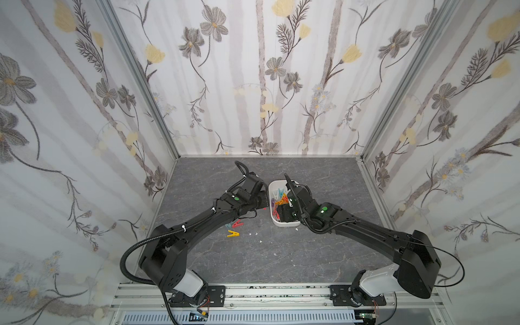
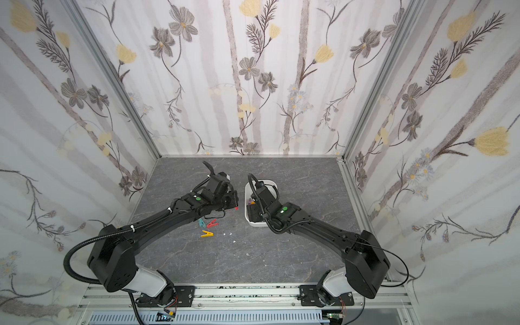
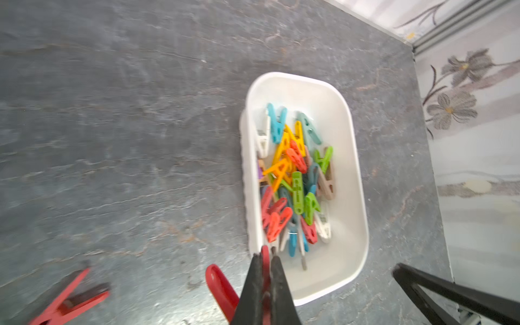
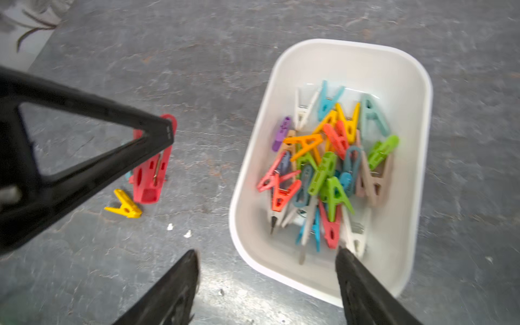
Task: Put the clothespins into the storage box
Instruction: Place the clothespin in the storage box, then pick up the clothespin from the center of the board.
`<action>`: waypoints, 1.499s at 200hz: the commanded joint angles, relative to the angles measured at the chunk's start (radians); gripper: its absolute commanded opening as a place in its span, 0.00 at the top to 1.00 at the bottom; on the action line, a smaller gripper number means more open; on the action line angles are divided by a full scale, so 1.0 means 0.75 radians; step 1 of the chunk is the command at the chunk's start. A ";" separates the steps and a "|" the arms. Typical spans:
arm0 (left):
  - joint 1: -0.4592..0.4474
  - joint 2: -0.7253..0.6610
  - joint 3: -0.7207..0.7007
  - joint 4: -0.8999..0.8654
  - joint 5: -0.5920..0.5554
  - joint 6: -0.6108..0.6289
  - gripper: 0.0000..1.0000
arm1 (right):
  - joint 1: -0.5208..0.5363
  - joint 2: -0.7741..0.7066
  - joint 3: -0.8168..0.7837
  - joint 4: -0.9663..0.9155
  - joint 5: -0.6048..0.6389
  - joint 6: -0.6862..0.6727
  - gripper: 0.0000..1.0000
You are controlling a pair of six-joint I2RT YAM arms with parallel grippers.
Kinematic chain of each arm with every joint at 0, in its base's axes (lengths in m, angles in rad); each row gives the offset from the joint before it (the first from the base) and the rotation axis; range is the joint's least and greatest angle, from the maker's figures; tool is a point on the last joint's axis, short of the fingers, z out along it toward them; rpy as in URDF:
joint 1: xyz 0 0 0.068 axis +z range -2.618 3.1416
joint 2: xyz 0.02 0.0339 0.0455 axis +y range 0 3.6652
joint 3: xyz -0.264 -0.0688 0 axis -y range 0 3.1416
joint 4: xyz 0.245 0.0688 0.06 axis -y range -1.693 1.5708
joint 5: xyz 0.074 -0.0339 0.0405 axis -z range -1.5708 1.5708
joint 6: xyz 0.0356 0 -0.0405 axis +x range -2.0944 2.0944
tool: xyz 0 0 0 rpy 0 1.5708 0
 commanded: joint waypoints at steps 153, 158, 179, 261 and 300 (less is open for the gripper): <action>0.048 0.093 0.045 0.004 -0.067 0.128 0.67 | -0.020 0.007 0.003 0.016 0.045 0.048 0.25; 0.068 0.047 -0.005 0.002 -0.084 0.123 0.67 | 0.008 0.022 0.015 0.019 0.041 0.052 0.25; 0.169 -0.136 -0.210 -0.017 -0.125 0.111 0.66 | 0.156 0.109 0.068 0.055 0.022 0.057 0.25; 0.559 -0.439 -0.638 0.006 -0.071 0.066 0.64 | 0.379 0.394 0.325 0.063 -0.065 -0.025 0.26; 0.569 -0.368 -0.686 0.054 -0.042 0.052 0.66 | 0.380 0.419 0.330 0.065 -0.072 -0.028 0.26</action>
